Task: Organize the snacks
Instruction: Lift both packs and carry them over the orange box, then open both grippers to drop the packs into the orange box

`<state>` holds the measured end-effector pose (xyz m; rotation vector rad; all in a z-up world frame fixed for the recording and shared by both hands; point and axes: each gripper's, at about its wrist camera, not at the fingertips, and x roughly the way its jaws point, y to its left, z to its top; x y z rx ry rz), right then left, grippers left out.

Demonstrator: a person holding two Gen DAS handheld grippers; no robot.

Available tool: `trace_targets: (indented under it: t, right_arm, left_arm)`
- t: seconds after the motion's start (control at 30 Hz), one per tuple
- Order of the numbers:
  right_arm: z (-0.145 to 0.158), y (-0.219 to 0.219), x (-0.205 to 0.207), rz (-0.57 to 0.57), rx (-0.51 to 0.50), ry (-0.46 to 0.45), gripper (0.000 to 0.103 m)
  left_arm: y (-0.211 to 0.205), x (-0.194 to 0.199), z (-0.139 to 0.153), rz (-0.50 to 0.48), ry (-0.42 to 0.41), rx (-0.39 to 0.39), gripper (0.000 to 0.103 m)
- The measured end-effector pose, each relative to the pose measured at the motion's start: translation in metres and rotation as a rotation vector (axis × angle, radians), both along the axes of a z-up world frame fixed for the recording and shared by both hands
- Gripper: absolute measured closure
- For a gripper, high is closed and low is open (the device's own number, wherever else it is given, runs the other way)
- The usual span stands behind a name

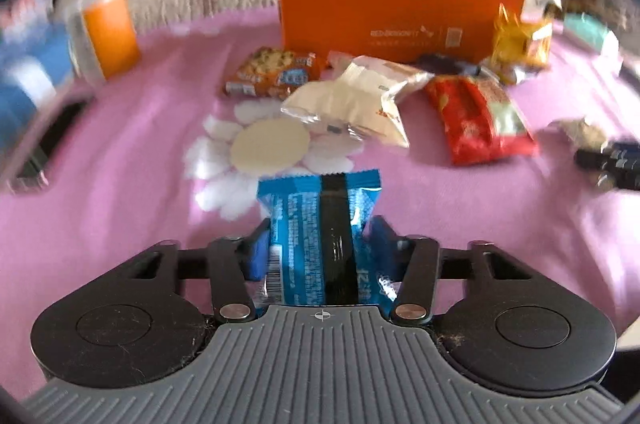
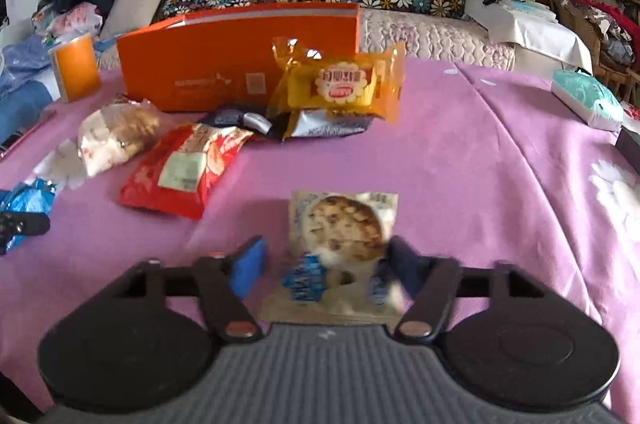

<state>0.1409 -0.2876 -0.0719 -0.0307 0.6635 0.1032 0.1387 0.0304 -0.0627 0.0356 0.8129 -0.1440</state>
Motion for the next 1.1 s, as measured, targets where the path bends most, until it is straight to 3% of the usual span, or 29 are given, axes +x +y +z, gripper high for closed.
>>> trace_targets:
  t: [0.03, 0.13, 0.33, 0.5, 0.7, 0.9, 0.97, 1.03, 1.1]
  right_arm:
    - [0.001, -0.002, 0.0, -0.002, 0.018, 0.001, 0.052]
    - [0.006, -0.008, -0.003, -0.01, 0.078, -0.005, 0.054]
    - [0.043, -0.006, -0.003, -0.012, 0.176, -0.12, 0.054]
    - [0.08, 0.008, 0.031, 0.012, 0.188, -0.203, 0.054]
    - [0.118, 0.031, 0.123, 0.064, 0.128, -0.258, 0.054]
    - [0.11, 0.053, 0.204, 0.095, 0.132, -0.233, 0.053]
    - [0.1, 0.06, 0.22, 0.106, 0.145, -0.211, 0.051]
    - [0.095, 0.063, 0.225, 0.107, 0.161, -0.195, 0.05]
    - [0.101, 0.061, 0.213, 0.113, 0.19, -0.208, 0.042]
  left_arm:
    - [0.003, 0.001, 0.002, 0.014, 0.003, -0.011, 0.082]
    - [0.01, -0.004, 0.01, 0.027, -0.008, -0.038, 0.083]
    - [0.019, 0.002, 0.039, 0.041, -0.047, -0.137, 0.083]
    - [0.015, 0.056, 0.086, 0.006, -0.139, -0.19, 0.083]
    - [-0.004, 0.144, 0.127, -0.015, -0.257, -0.193, 0.083]
    - [-0.03, 0.219, 0.122, -0.027, -0.264, -0.138, 0.082]
    - [-0.035, 0.238, 0.111, -0.026, -0.237, -0.12, 0.075]
    - [-0.033, 0.24, 0.103, -0.01, -0.203, -0.098, 0.071]
    - [-0.027, 0.224, 0.105, -0.024, -0.232, -0.1, 0.064]
